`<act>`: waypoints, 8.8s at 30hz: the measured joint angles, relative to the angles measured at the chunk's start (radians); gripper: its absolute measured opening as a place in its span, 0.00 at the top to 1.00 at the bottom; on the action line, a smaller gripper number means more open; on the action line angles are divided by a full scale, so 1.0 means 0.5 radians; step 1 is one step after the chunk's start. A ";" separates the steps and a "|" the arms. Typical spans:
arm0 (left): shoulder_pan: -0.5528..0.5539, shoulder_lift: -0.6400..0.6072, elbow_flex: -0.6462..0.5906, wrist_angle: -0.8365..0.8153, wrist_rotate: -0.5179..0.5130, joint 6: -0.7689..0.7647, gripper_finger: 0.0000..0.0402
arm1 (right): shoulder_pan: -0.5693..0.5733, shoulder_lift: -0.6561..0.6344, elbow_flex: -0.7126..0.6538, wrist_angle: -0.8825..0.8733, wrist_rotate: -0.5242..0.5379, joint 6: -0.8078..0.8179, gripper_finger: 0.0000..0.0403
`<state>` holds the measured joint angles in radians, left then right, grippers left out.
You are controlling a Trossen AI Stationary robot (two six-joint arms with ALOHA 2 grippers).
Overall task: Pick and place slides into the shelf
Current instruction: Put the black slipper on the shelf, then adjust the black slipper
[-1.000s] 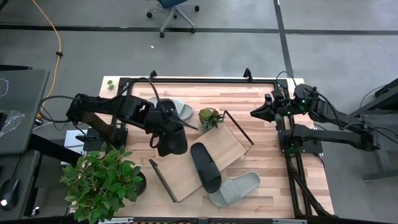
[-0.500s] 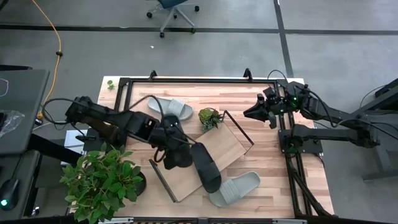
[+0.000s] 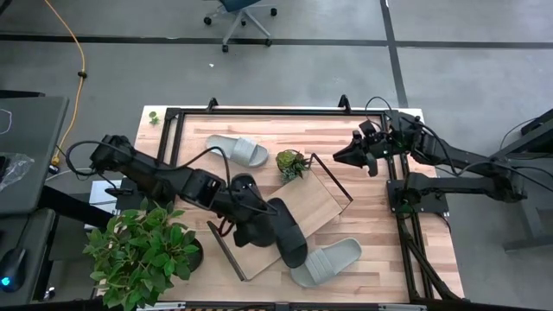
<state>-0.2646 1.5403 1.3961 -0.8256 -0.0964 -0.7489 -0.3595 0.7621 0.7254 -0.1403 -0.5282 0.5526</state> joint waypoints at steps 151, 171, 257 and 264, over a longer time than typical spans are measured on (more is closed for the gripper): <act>-0.297 0.136 -0.274 0.350 0.072 -1.132 0.77 | -0.001 0.049 0.001 0.094 -0.255 -0.340 0.83; -0.258 0.136 -0.274 0.373 -0.146 -0.681 0.78 | -0.001 0.049 0.001 0.095 -0.255 -0.326 0.83; 0.047 -0.721 -0.276 -0.024 -0.124 1.487 0.78 | 1.302 1.655 0.905 -0.730 0.786 0.215 0.93; 0.047 -0.774 -0.273 -0.054 -0.102 1.573 0.78 | 1.280 1.748 0.990 -0.828 1.055 0.470 0.93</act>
<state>-0.2413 1.1536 1.2594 -0.8525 -0.1474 0.0377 0.2806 1.6360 1.2206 -0.5545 -0.0009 0.7876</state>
